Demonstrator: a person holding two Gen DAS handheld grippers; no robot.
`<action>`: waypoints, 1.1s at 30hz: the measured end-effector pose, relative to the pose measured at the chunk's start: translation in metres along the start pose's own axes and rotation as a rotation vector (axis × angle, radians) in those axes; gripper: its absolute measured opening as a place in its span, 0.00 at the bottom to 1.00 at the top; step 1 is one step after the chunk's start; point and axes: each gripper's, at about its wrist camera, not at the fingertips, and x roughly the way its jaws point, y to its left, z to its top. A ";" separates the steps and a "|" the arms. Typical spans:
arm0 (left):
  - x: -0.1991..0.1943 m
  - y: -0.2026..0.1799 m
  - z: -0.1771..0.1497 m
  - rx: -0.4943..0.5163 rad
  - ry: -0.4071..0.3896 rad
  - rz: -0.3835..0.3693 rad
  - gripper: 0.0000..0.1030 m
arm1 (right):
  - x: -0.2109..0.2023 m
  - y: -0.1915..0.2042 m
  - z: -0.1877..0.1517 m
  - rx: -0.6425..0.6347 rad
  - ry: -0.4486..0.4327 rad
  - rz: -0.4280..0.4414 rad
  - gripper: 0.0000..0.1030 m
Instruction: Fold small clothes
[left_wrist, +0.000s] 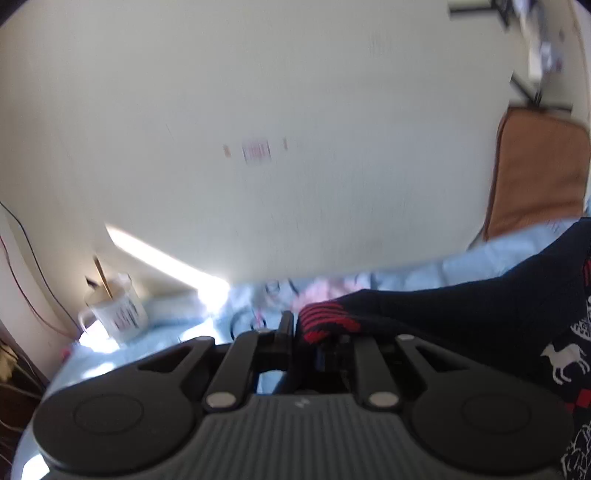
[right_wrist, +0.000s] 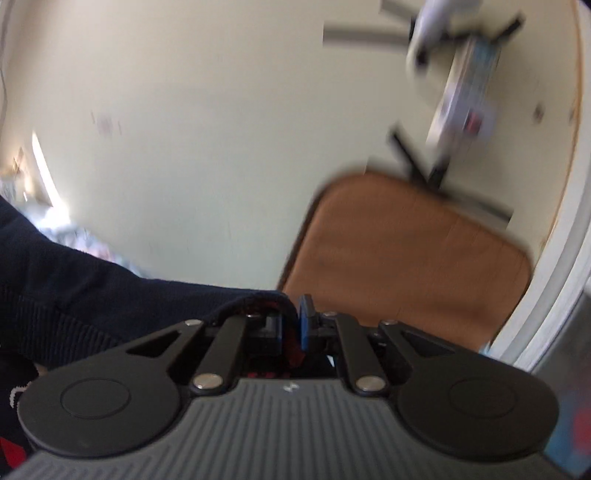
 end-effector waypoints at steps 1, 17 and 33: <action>0.027 -0.005 -0.009 -0.011 0.073 0.018 0.10 | 0.026 0.002 -0.015 0.028 0.093 0.021 0.18; 0.035 0.039 -0.041 -0.220 -0.033 -0.027 0.19 | 0.027 0.042 -0.036 0.319 0.375 0.680 0.23; 0.054 0.082 -0.040 -0.342 0.143 -0.062 0.48 | 0.046 0.002 0.032 0.413 0.107 0.388 0.27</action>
